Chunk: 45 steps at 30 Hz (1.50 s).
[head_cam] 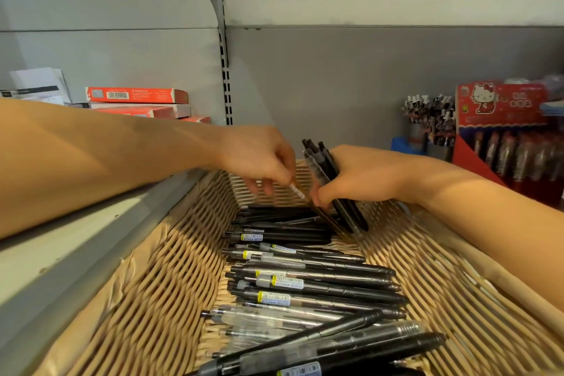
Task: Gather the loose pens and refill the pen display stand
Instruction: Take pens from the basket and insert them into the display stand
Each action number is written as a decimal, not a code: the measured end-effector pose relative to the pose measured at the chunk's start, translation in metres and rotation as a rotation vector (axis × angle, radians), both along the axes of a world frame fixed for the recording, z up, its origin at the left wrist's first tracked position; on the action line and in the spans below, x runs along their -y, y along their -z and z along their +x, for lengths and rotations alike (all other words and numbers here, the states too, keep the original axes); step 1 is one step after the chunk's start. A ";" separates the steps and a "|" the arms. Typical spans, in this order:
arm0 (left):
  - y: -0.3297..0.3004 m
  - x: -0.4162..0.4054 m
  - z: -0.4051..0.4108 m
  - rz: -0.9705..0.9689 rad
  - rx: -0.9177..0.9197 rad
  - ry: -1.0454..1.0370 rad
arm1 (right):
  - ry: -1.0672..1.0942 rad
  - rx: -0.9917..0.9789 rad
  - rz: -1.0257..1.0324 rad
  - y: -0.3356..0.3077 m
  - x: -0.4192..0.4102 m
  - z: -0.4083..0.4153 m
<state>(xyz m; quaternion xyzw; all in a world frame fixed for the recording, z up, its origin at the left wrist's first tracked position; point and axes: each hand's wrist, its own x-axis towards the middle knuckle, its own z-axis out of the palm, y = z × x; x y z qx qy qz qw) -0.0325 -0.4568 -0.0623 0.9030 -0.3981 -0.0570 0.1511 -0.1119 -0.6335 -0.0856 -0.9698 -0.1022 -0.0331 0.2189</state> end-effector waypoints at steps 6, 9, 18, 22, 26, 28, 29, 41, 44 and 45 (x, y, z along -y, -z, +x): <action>0.001 0.003 -0.005 -0.369 -0.225 0.082 | 0.031 0.076 0.091 0.000 -0.001 0.002; 0.000 0.003 -0.005 -0.419 -0.286 0.106 | 0.052 0.090 0.092 0.000 0.000 0.002; 0.009 -0.002 -0.004 0.525 0.310 0.110 | 0.011 0.035 -0.007 -0.002 -0.003 0.000; 0.012 0.003 -0.012 0.590 0.223 0.135 | -0.019 -0.033 -0.107 0.000 -0.005 -0.001; 0.016 0.004 -0.014 0.755 0.141 0.116 | 0.001 0.012 -0.093 0.000 -0.005 -0.004; 0.016 0.004 -0.013 0.774 0.122 0.087 | 0.019 0.035 -0.055 -0.001 -0.005 -0.005; 0.016 0.004 -0.013 0.781 0.121 0.071 | 0.023 0.036 -0.040 -0.002 -0.005 -0.005; 0.008 0.009 -0.010 0.395 0.170 0.059 | 0.038 0.040 -0.053 0.002 -0.005 -0.002; 0.002 0.009 -0.006 -0.037 0.059 0.034 | 0.043 0.040 0.019 0.002 -0.004 -0.001; 0.002 0.008 -0.005 -0.138 -0.008 0.034 | 0.049 0.051 0.053 0.002 -0.003 -0.001</action>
